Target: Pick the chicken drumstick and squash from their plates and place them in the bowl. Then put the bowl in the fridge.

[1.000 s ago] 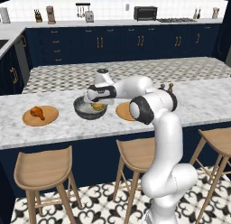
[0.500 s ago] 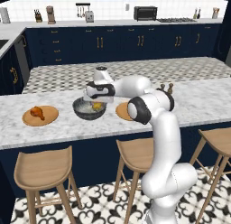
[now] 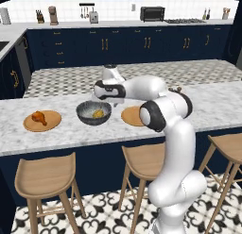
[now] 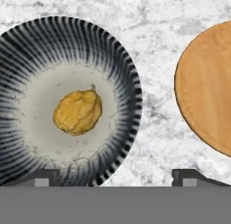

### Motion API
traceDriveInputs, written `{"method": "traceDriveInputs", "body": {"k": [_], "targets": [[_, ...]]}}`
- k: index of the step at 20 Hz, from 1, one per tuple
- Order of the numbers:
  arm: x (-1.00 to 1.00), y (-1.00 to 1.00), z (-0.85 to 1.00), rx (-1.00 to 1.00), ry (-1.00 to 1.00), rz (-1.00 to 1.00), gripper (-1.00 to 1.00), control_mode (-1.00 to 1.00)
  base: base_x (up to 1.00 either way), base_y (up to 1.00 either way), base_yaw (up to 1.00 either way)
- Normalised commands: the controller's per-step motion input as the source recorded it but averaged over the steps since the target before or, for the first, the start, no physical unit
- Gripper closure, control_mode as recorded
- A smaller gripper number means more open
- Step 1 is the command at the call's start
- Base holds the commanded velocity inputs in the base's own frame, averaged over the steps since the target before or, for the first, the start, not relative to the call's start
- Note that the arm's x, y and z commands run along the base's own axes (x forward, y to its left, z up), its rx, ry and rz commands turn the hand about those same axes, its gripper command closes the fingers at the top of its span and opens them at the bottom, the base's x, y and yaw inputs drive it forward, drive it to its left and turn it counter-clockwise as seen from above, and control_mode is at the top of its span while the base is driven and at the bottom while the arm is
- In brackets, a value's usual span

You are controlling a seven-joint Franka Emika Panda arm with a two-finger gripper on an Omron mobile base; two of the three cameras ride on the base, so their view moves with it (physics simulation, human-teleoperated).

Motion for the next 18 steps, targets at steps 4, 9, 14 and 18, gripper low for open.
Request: {"method": "traceDriveInputs", "body": {"k": [4,9,14,18], "targets": [[-0.77,-0.77,0.37,0.00,-0.09,0.03,-1.00,-1.00,0.00,0.00,0.00],[-0.76,-0.94,0.30,0.00,-0.01,0.01,-1.00,-1.00,0.00,0.00,0.00],[-0.58,-0.68,0.45,-0.08,0.00,0.00,-1.00,-1.00,0.00,0.00,0.00],[-0.56,-0.37,0.41,-0.17,0.00,0.00,-1.00,-1.00,0.00,0.00,0.00]]}}
